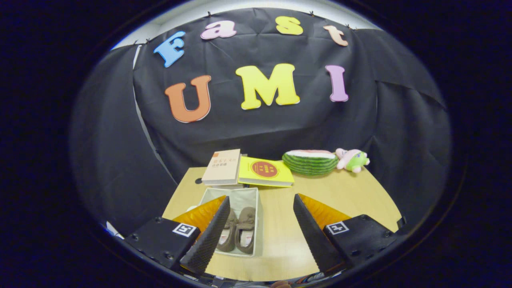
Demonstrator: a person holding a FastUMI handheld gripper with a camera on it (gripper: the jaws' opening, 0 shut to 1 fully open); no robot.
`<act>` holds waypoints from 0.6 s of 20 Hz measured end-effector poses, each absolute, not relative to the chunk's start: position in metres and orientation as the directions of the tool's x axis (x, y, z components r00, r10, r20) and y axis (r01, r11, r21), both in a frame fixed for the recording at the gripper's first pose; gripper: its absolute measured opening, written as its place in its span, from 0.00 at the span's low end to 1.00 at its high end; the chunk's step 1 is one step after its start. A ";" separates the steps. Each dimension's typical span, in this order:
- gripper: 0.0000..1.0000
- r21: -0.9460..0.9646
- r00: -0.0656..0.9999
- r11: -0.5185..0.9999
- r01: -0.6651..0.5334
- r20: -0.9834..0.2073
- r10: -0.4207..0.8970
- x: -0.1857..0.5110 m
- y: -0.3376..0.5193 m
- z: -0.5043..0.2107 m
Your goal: Open the storage box then place both shoes into the box .Put the left shoe in first, then the right shoe, with the right side of both shoes facing outward in a uniform manner.
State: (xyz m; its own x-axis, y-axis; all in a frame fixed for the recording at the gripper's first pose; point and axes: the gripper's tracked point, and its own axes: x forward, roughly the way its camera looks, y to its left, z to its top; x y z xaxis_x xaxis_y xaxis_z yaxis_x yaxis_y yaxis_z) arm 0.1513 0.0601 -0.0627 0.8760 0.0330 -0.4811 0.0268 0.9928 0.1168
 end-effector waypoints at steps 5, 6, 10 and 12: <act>1.00 0.120 0.931 0.993 0.010 -0.362 0.035 0.111 0.045 -0.026; 1.00 0.115 0.941 0.993 -0.002 -0.336 0.041 0.104 0.044 -0.019; 1.00 0.070 0.973 0.997 -0.024 -0.228 0.039 0.068 0.039 0.011; 1.00 0.043 0.988 0.999 -0.021 -0.154 0.027 0.053 0.034 0.024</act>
